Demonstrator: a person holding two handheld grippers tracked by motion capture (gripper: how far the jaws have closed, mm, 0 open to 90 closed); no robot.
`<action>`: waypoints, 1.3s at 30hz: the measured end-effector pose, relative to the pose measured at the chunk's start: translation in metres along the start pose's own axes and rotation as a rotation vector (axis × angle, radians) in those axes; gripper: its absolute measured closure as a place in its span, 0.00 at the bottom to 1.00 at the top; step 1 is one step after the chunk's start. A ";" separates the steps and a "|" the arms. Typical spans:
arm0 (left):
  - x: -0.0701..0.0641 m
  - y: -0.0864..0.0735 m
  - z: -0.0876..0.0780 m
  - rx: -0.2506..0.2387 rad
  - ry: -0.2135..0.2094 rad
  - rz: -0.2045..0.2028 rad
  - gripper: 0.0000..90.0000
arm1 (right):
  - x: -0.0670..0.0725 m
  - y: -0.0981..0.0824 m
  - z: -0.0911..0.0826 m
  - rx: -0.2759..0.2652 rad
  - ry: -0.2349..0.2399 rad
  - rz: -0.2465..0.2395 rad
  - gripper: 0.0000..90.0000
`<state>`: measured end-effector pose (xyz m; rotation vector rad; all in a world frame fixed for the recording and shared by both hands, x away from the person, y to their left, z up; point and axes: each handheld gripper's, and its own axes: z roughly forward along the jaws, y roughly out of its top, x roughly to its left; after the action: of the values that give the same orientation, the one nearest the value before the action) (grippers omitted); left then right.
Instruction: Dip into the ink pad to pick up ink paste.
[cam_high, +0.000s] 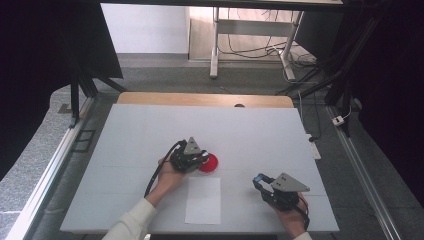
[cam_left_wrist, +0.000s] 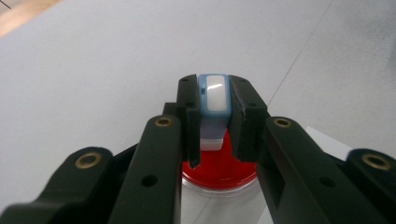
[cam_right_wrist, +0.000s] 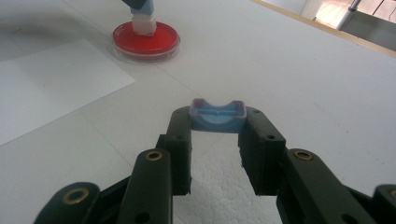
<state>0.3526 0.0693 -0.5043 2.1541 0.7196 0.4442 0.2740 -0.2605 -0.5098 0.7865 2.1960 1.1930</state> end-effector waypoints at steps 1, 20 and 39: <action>0.000 0.000 -0.001 -0.009 0.004 0.003 0.85 | 0.000 0.000 0.000 0.000 0.000 -0.001 0.72; 0.010 0.009 -0.030 -0.064 -0.082 -0.073 0.85 | 0.001 0.000 0.000 0.002 -0.008 -0.021 0.72; 0.005 0.010 -0.061 -0.080 -0.150 -0.066 0.85 | 0.000 0.000 0.000 -0.001 -0.005 -0.013 0.72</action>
<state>0.3281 0.1031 -0.4587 2.0576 0.6749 0.2687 0.2737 -0.2601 -0.5098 0.7728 2.1936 1.1843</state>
